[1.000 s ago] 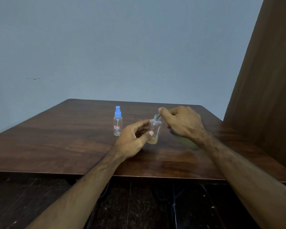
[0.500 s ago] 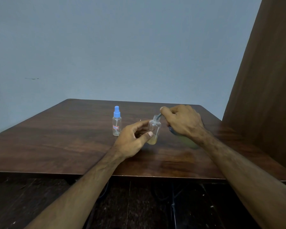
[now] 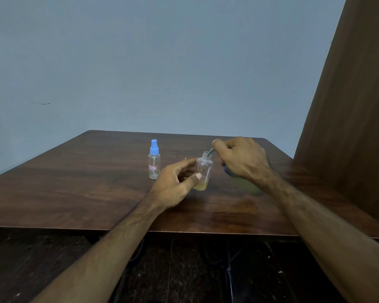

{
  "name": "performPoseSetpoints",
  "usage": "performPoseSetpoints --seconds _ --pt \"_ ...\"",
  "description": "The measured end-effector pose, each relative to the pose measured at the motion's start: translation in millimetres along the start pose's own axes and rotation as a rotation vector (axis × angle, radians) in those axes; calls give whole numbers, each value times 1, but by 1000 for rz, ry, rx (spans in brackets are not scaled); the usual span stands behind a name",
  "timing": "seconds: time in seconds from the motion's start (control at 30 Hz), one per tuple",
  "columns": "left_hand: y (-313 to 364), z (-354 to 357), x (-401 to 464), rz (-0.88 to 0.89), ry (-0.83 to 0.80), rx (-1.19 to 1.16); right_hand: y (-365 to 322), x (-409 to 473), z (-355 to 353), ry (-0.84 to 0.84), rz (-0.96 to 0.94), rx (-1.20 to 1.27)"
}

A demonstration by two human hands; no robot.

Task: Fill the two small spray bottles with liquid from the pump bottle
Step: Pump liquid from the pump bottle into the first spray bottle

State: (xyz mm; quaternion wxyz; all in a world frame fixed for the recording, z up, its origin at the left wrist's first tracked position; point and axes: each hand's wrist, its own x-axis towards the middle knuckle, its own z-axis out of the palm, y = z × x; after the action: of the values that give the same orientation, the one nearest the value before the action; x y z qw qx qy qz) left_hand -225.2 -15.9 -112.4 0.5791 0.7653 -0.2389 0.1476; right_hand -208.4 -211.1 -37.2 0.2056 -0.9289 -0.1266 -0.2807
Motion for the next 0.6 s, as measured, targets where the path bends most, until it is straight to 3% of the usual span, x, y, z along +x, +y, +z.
performPoseSetpoints --seconds 0.6 --pt "1 -1 0 2 5 24 -3 -2 2 -10 3 -10"
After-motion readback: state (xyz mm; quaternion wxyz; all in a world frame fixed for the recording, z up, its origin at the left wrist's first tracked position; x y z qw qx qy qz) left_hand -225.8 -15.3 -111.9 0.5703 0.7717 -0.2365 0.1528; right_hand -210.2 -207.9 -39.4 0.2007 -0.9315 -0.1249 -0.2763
